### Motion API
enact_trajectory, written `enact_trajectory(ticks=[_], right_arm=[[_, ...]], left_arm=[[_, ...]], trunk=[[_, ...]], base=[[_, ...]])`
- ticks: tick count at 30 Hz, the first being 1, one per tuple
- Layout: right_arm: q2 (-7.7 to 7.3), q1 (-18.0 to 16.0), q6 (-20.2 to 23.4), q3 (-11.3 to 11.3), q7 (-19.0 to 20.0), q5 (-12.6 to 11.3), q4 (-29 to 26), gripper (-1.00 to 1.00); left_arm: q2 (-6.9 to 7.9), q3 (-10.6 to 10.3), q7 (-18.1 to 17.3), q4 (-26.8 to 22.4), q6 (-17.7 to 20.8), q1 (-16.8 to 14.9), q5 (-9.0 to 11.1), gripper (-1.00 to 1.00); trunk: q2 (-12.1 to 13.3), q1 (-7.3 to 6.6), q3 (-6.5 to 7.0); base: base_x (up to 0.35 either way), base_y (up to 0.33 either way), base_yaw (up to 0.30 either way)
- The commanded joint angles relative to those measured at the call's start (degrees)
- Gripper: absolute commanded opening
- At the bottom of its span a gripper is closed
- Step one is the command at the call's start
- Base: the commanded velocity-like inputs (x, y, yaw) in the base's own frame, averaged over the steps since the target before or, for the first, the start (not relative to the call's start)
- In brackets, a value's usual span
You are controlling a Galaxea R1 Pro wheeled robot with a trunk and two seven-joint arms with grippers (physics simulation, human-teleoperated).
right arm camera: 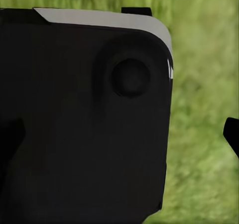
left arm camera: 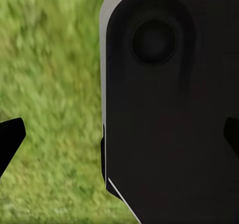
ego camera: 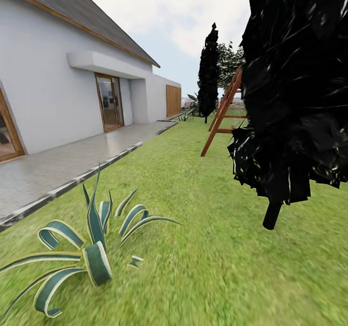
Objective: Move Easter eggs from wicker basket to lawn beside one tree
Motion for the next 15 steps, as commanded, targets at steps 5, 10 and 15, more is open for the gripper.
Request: enact_trajectory(ticks=[5,10,15], right_arm=[[0.0,-0.07,-0.08,0.02,0.08,0.07,0.1,1.0],[0.01,-0.07,-0.1,-0.01,0.03,0.01,0.09,1.0],[0.0,-0.07,-0.1,0.0,0.02,0.0,0.02,1.0]], left_arm=[[0.0,0.03,-0.02,-0.02,0.04,-0.01,0.04,1.0],[0.0,0.03,-0.03,-0.02,0.12,-0.01,0.04,1.0],[0.0,0.03,-0.03,-0.02,0.13,-0.01,0.04,1.0]], trunk=[[-0.03,0.0,-0.04],[-0.03,0.0,-0.04],[-0.03,0.0,-0.04]], base=[[0.184,0.0,0.0],[0.321,0.0,0.0],[0.336,0.0,0.101]])
